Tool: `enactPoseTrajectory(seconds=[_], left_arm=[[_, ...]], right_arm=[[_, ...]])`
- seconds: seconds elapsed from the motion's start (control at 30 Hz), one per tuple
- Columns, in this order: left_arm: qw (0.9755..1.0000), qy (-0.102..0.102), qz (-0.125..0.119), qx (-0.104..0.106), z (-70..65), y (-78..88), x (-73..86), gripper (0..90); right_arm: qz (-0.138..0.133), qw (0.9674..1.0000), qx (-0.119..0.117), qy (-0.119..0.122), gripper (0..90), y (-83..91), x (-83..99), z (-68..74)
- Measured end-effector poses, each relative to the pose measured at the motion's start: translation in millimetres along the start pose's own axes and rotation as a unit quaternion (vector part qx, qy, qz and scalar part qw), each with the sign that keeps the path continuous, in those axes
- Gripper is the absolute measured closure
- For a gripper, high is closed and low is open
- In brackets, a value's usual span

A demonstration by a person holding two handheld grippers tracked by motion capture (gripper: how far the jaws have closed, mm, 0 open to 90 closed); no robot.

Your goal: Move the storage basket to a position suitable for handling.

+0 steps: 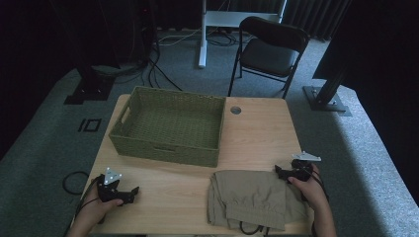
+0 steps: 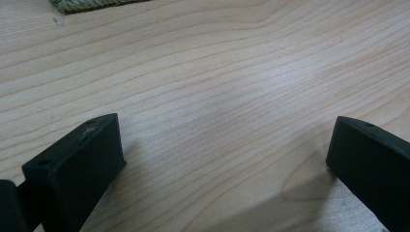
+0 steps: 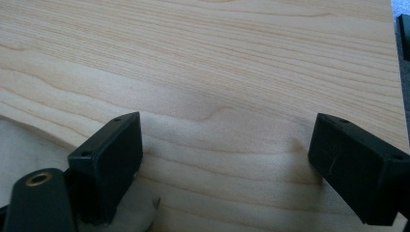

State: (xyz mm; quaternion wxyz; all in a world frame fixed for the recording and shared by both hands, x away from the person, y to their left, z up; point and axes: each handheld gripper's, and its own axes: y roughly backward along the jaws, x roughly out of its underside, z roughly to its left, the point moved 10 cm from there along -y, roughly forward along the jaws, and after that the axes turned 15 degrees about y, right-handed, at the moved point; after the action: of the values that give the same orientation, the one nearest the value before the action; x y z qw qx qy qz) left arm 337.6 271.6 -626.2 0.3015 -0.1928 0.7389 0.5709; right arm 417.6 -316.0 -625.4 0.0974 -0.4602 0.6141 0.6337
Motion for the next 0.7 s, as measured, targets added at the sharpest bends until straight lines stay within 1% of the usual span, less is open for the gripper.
enactPoseTrajectory(seconds=[0.07, 0.1, 0.13, 0.17, 0.33, 0.4, 0.47, 0.5, 0.57, 0.6, 0.63, 0.7], left_arm=[[1.0000, -0.005, 0.001, 0.004, 0.0, -0.1, -0.2, 0.6], [0.9999, -0.012, 0.004, 0.010, 0.0, -0.2, -0.4, 0.6], [0.9999, -0.012, 0.004, 0.010, 0.0, -0.2, -0.4, 0.6], [0.9995, -0.023, 0.005, 0.019, -0.3, -0.5, -0.8, 0.6], [0.9993, -0.027, 0.008, 0.024, -0.2, -1.5, -2.1, 0.6], [0.9991, -0.032, 0.014, 0.025, 0.5, -1.6, -2.8, 0.6], [0.9991, -0.030, 0.013, 0.025, 2.2, -2.2, -3.8, 0.6], [0.9992, -0.029, 0.013, 0.022, 3.9, -2.3, -4.6, 0.6], [0.9994, -0.025, 0.010, 0.021, 5.8, -2.2, -6.1, 0.6], [0.9995, -0.022, 0.007, 0.021, 7.3, -1.6, -7.4, 0.6], [0.9996, -0.020, 0.006, 0.021, 8.4, -1.1, -8.5, 0.6], [0.9996, -0.016, 0.004, 0.024, 10.0, 0.1, -10.5, 0.6]], right_arm=[[0.000, 1.0000, 0.000, 0.000, 11.7, 0.0, 0.0, 0.0], [0.000, 1.0000, -0.001, 0.000, 11.7, -0.3, -0.3, -0.2], [0.000, 1.0000, -0.001, 0.000, 11.7, -0.3, -0.3, -0.2], [0.000, 1.0000, -0.001, 0.001, 11.7, -0.5, -0.7, -0.2], [0.001, 0.9999, -0.010, -0.006, 11.7, -1.1, -2.9, -0.5], [-0.001, 0.9998, -0.013, -0.015, 11.7, -2.0, -8.6, -0.5], [-0.007, 0.9997, -0.014, -0.021, 11.7, -0.9, -14.6, 0.2], [-0.007, 0.9997, -0.014, -0.021, 11.7, -0.9, -14.6, 0.2], [-0.012, 0.9996, -0.016, -0.021, 11.7, 0.4, -20.1, 1.2], [-0.020, 0.9994, -0.018, -0.022, 11.7, 2.1, -26.5, 2.5], [-0.020, 0.9994, -0.018, -0.022, 11.7, 2.1, -26.5, 2.5], [-0.024, 0.9994, -0.018, -0.018, 11.7, 4.1, -32.4, 3.6]])
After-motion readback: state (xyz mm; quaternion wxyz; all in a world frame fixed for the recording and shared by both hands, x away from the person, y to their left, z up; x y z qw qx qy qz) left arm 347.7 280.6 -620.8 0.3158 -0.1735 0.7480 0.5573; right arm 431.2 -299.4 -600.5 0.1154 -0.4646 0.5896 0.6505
